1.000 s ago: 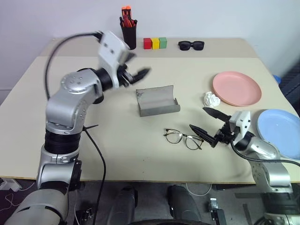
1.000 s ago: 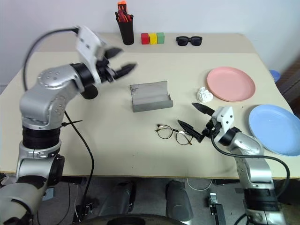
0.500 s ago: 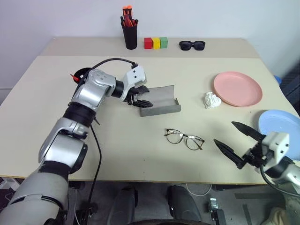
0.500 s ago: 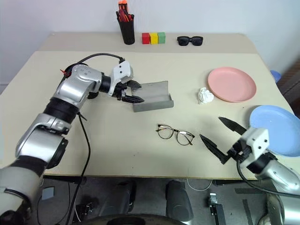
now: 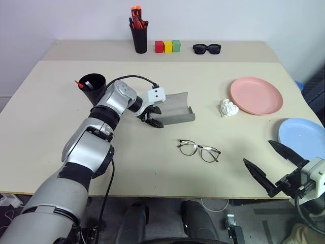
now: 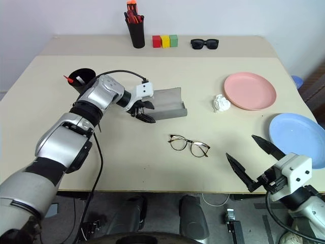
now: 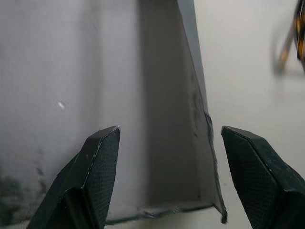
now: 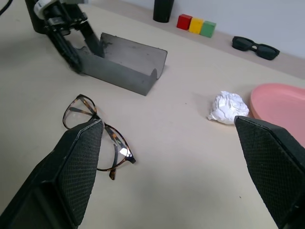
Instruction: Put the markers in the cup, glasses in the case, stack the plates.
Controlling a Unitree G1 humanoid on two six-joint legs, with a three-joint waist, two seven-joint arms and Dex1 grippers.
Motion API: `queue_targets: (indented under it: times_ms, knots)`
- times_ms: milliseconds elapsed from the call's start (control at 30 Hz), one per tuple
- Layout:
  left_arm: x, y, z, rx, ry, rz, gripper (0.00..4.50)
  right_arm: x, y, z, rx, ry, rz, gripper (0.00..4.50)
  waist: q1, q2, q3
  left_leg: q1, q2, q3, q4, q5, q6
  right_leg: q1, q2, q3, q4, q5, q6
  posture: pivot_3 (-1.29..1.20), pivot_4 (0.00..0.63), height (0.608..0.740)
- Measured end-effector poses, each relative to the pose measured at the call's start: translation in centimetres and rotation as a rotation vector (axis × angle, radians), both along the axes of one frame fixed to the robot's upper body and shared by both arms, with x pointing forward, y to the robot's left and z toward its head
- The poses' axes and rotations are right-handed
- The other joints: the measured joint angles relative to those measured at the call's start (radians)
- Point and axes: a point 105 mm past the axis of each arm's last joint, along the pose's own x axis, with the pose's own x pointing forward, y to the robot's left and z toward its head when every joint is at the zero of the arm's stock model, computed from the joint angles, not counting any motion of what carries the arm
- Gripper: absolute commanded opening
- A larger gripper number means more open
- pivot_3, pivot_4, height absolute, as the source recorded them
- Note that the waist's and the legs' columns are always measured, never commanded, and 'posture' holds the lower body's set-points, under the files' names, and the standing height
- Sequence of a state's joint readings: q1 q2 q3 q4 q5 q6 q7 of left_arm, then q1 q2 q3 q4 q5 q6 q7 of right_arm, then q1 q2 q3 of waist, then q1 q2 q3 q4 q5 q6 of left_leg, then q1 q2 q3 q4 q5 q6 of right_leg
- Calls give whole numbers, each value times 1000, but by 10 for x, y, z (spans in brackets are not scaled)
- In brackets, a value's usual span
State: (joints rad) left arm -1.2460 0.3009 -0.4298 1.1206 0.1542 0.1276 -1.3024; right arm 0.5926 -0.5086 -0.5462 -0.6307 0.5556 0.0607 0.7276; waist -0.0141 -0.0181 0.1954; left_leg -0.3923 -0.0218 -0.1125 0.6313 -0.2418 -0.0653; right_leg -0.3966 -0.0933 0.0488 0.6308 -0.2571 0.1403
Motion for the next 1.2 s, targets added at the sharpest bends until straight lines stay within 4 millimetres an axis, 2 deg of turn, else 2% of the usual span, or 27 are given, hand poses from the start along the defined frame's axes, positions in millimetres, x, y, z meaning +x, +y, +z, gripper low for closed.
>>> queue_targets:
  times_ms: [167,400,500,633,800,1000,1200]
  knots:
    - [-3,-1,-2,30,21,-28,166,1,-1,1,3,-7,-18,4500,0,0,0,0,0,0,0,0,0,0,0,0,0,0,0,0,150,740]
    - [-8,-1,5,23,23,-85,166,3,0,2,7,-13,-16,4500,-2,0,0,0,0,0,-1,0,0,0,0,0,0,0,0,0,150,740]
    - [-18,4,9,21,34,-144,166,5,3,2,10,-18,1,4500,-5,0,0,1,1,0,-1,0,0,0,0,0,0,0,0,0,150,740]
    - [-35,16,4,19,64,-169,166,7,4,-2,14,-7,17,4500,-4,1,0,1,1,0,-1,0,0,0,0,0,1,0,0,0,150,740]
    - [-54,30,-1,28,80,-148,166,8,7,-14,14,36,48,4500,-2,1,0,1,1,0,0,0,0,0,0,0,1,0,0,0,150,740]
    - [-70,37,-5,28,83,-112,166,12,11,-18,23,46,79,4500,-1,1,0,1,1,0,0,0,0,0,0,0,1,0,-1,0,150,740]
    - [-70,41,-4,33,43,-84,166,15,14,-18,27,41,97,4500,0,2,-1,1,1,0,0,0,0,0,0,0,1,0,-1,0,150,740]
